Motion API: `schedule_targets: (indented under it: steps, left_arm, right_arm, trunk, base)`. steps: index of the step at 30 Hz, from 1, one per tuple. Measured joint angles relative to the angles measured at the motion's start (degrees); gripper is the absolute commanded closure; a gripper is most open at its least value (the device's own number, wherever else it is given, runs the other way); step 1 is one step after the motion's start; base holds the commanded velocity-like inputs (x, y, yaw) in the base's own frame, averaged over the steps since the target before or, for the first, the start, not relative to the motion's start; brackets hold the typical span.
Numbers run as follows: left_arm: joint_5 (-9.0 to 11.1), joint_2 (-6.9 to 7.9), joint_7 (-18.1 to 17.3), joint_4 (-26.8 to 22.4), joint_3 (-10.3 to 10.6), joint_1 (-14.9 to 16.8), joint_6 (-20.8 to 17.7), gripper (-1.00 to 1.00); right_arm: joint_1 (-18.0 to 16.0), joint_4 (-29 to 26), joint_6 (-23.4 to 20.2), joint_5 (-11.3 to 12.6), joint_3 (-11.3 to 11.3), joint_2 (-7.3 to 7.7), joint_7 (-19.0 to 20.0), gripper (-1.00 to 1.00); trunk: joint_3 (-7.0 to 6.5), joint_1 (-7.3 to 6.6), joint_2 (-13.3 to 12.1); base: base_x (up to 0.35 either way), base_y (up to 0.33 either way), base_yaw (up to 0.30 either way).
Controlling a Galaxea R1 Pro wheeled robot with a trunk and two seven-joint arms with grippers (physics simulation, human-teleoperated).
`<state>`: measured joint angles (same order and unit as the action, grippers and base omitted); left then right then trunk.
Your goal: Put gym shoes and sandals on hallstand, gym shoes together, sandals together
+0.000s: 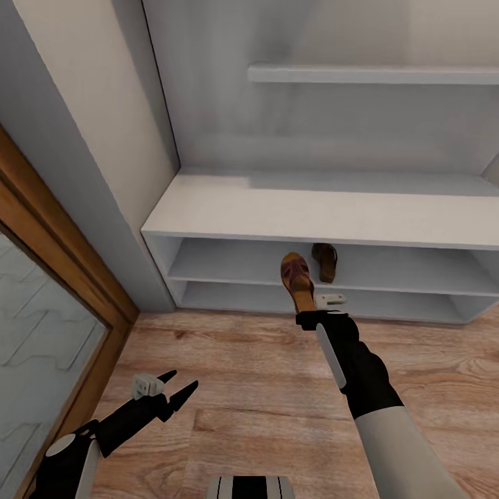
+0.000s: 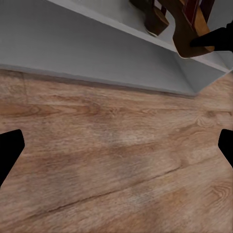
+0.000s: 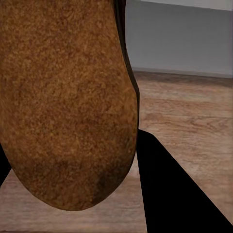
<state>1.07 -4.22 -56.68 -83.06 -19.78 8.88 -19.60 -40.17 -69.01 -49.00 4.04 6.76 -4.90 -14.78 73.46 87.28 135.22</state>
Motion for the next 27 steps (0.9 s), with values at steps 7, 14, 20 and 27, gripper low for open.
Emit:
schedule_targets:
  steps: [7,14,20,27]
  left_arm:
    - [0.02,0.0,-0.01,0.0,0.0,0.0,0.0,-1.0]
    - [-0.01,0.0,0.03,0.0,0.0,0.0,0.0,-1.0]
    - [-0.02,0.0,0.0,0.0,0.0,0.0,0.0,-1.0]
    - [0.0,0.0,-0.01,0.0,0.0,0.0,0.0,-1.0]
  right_arm:
    - [0.0,0.06,0.06,-0.02,-0.07,0.01,0.05,1.0]
    - [0.0,0.39,2.49,0.07,-0.13,-0.02,0.06,1.0]
    - [0.03,1.51,8.52,0.84,-0.06,-0.02,0.06,1.0]
    - [0.05,2.0,9.47,1.32,-0.09,-0.02,0.07,1.0]
  trunk:
    - [0.0,0.0,0.0]
    - [0.0,0.0,0.0]
    - [0.01,0.01,0.0]
    - [0.01,0.01,0.0]
  base:
    - [0.022,0.0,0.0]
    - [0.192,-0.033,0.0]
    - [0.052,-0.019,0.0]
    - [0.006,-0.002,0.0]
